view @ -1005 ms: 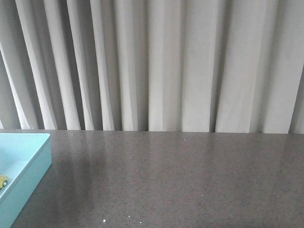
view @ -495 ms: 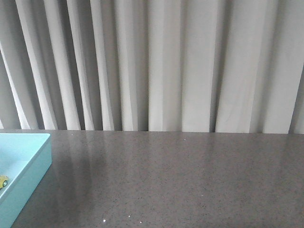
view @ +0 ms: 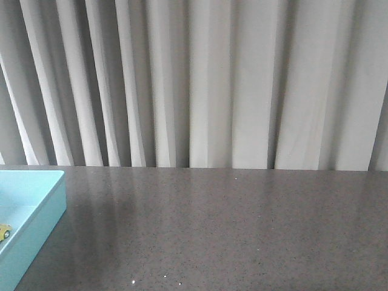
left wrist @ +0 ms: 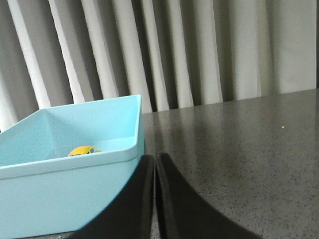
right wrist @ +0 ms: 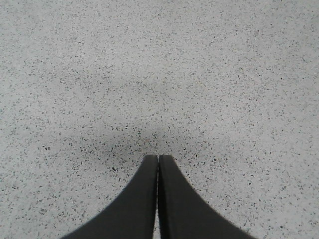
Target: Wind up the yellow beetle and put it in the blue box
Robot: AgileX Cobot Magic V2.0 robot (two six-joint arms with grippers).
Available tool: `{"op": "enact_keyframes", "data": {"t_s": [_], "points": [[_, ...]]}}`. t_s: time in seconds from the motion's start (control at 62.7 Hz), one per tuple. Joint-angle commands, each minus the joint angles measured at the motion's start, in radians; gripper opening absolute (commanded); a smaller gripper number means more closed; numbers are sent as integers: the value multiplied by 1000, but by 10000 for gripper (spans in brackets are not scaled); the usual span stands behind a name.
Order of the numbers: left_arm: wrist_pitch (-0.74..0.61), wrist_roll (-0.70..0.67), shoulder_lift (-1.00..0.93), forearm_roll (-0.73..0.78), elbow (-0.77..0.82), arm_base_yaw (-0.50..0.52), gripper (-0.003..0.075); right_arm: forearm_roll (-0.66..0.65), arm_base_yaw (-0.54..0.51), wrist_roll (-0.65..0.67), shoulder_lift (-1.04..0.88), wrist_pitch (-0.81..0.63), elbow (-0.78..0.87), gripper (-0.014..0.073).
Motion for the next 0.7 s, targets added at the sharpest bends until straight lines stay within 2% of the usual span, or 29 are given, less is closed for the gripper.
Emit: {"op": "enact_keyframes", "data": {"t_s": [0.0, 0.686], "points": [[-54, -28, -19, -5, -7, -6, -6, -1, 1, 0, -5, -49, -26, -7], [-39, -28, -20, -5, -8, -6, -6, -1, 1, 0, -6, -48, -26, -7]]}}
